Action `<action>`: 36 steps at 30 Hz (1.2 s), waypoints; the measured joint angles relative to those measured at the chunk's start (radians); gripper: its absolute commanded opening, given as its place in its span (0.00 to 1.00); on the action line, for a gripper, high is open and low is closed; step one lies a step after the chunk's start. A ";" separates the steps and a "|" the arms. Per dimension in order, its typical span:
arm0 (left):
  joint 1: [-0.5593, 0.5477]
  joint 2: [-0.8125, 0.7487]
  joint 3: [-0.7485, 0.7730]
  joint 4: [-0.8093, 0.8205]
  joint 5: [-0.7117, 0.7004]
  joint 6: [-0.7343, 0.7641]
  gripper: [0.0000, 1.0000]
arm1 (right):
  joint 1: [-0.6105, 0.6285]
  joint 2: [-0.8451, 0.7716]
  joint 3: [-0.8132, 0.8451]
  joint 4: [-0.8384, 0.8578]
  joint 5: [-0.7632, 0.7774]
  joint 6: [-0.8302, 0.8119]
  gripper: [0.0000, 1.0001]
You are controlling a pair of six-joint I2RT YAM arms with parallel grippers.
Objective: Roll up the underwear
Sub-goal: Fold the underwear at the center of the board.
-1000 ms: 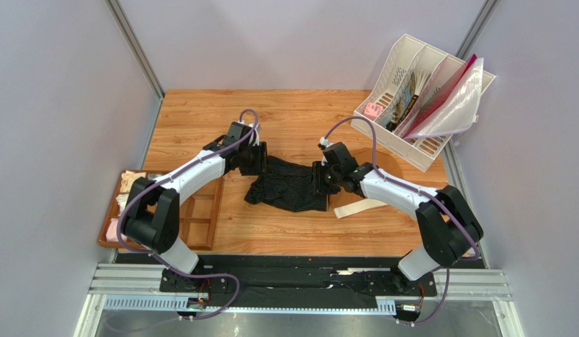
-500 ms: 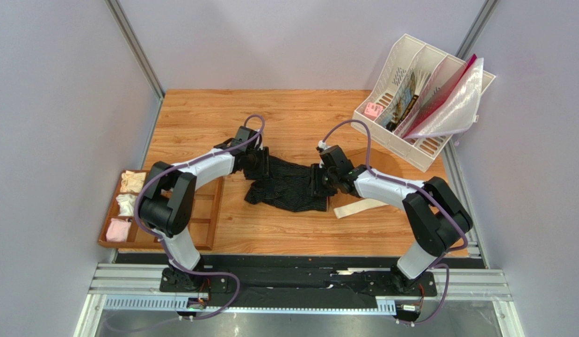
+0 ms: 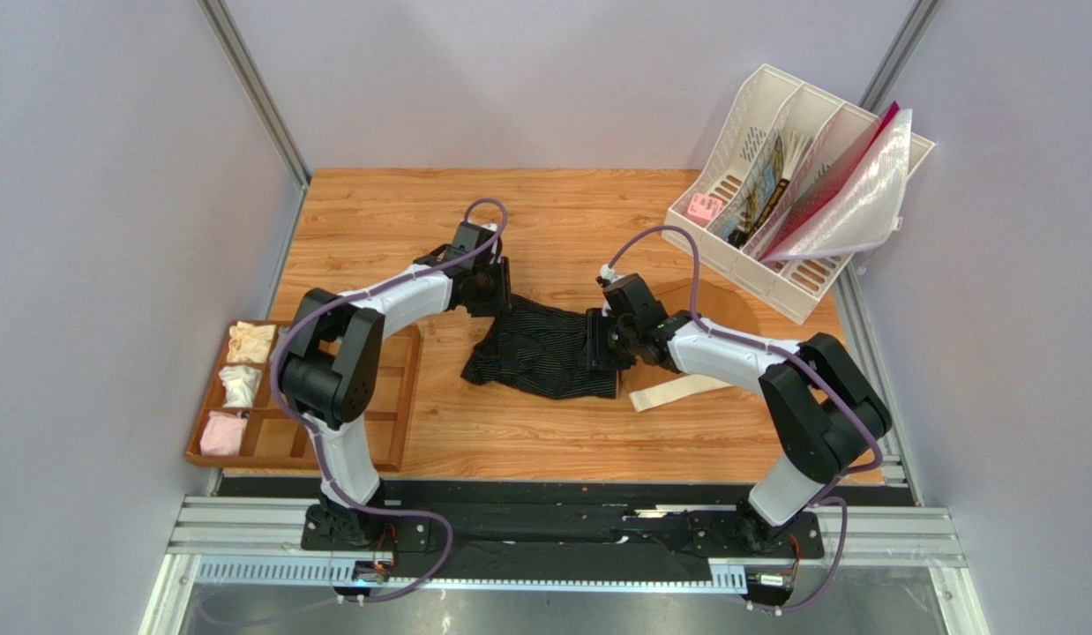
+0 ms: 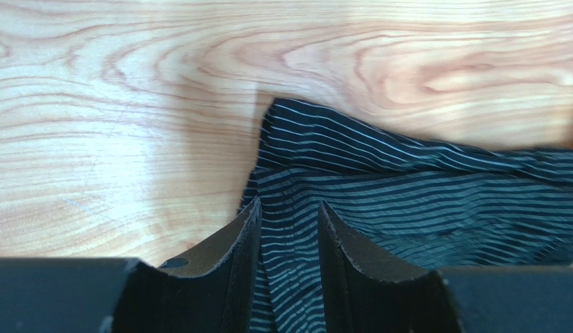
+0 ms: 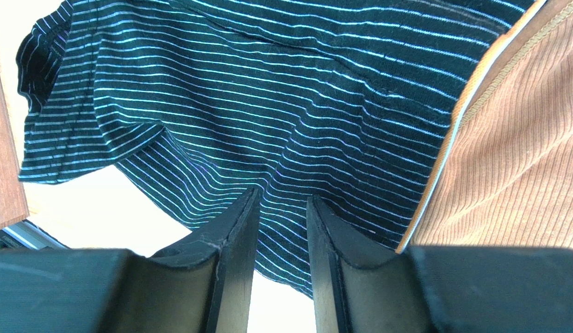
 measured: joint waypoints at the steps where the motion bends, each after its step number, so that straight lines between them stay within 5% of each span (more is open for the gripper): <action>1: 0.001 0.008 0.002 -0.002 -0.007 0.000 0.41 | 0.000 0.000 0.000 0.000 0.000 0.000 0.36; 15: 0.001 0.013 -0.001 0.011 -0.007 -0.004 0.25 | 0.000 0.000 -0.005 -0.001 0.000 0.000 0.36; 19: 0.001 0.013 -0.001 0.018 0.003 -0.008 0.00 | 0.000 0.000 -0.005 -0.001 0.000 0.000 0.36; 36: 0.026 0.108 0.168 -0.015 0.050 0.014 0.00 | 0.000 0.000 -0.005 -0.003 0.012 0.006 0.35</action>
